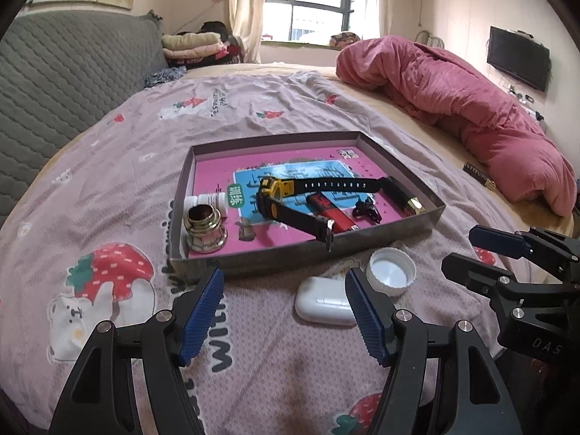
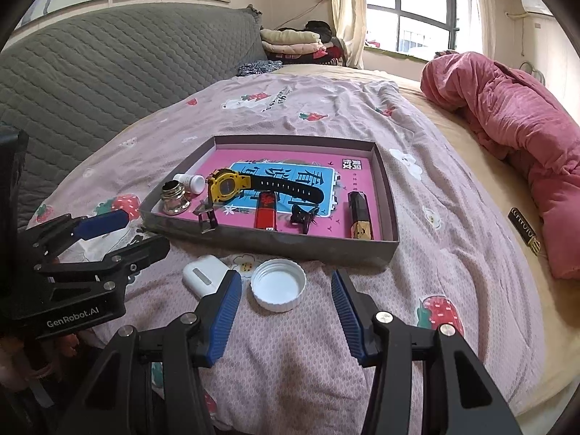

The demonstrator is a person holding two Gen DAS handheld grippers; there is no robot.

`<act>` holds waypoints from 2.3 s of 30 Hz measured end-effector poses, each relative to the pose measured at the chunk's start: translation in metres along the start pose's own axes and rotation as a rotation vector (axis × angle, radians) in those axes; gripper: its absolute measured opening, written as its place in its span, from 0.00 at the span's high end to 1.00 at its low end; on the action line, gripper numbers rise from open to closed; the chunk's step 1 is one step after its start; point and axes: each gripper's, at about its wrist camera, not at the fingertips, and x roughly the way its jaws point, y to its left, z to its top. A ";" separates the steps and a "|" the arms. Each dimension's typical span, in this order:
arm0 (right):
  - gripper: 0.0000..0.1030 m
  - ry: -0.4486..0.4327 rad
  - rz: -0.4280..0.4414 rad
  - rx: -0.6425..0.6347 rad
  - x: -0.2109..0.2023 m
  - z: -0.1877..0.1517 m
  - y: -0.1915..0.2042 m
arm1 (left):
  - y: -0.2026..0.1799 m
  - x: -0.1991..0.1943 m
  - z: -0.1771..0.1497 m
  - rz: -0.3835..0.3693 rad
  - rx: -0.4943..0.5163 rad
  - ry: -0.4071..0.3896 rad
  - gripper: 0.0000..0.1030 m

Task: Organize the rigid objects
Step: 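Withdraw both tools up and away from the tray, then move left tool over the white earbud case while right moves over white bottle cap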

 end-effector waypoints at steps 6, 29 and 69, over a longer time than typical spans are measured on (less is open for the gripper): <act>0.50 0.012 -0.003 -0.008 -0.002 -0.005 0.001 | -0.004 -0.001 -0.005 -0.018 0.001 0.024 0.31; 0.50 0.074 0.009 -0.027 0.007 -0.019 0.005 | -0.016 0.017 -0.018 -0.048 0.038 0.117 0.31; 0.50 0.121 0.046 -0.085 0.067 -0.030 0.001 | -0.010 0.080 -0.018 -0.106 0.019 0.203 0.30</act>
